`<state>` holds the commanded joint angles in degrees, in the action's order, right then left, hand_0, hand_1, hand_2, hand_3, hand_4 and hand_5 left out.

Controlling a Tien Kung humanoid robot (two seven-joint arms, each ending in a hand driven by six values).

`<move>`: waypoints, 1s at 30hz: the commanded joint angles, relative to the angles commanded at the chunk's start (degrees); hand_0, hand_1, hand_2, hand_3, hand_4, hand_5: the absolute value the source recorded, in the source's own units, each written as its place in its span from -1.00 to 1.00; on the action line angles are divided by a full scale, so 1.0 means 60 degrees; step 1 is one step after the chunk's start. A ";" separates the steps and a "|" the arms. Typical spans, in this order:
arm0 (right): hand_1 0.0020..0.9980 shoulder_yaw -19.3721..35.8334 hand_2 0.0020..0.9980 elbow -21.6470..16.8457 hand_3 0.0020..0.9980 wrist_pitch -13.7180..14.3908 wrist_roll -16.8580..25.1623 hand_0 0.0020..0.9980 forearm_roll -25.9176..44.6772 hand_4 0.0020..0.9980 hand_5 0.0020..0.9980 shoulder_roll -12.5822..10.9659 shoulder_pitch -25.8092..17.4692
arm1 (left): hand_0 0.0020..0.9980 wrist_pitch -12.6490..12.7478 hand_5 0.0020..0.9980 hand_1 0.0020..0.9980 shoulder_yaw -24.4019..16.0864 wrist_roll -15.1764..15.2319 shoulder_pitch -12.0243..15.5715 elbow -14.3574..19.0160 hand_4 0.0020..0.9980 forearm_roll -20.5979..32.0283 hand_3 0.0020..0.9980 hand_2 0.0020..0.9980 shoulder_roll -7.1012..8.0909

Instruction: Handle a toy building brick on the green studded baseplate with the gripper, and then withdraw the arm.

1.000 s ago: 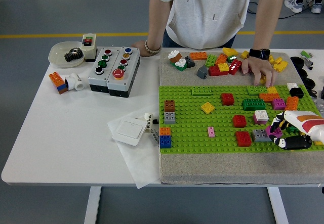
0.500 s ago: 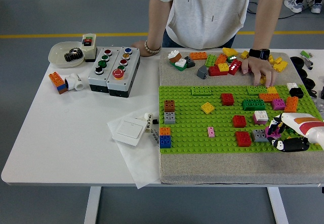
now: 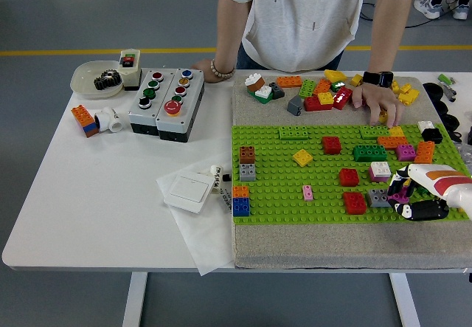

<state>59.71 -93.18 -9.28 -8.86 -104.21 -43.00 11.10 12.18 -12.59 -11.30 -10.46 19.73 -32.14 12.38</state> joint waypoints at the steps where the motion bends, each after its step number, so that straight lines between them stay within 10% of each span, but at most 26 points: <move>1: 0.14 -0.0007 0.21 0.0005 0.08 0.0010 0.0011 0.25 0.0026 0.24 -0.47 -0.0012 0.0030 | 0.49 0.0004 0.29 0.50 -0.0001 0.0002 0.0005 -0.0002 0.25 0.0010 0.20 0.56 -0.0002; 30: 0.13 -0.0098 0.20 0.0052 0.08 -0.0077 -0.0003 0.23 0.0103 0.25 -0.46 -0.0106 0.0277 | 0.48 0.0025 0.29 0.50 0.0059 0.0046 -0.0019 -0.0004 0.25 0.0113 0.20 0.56 0.0005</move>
<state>59.12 -92.86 -9.74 -8.87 -103.59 -43.64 12.76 12.33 -12.23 -11.03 -10.58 19.71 -31.46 12.41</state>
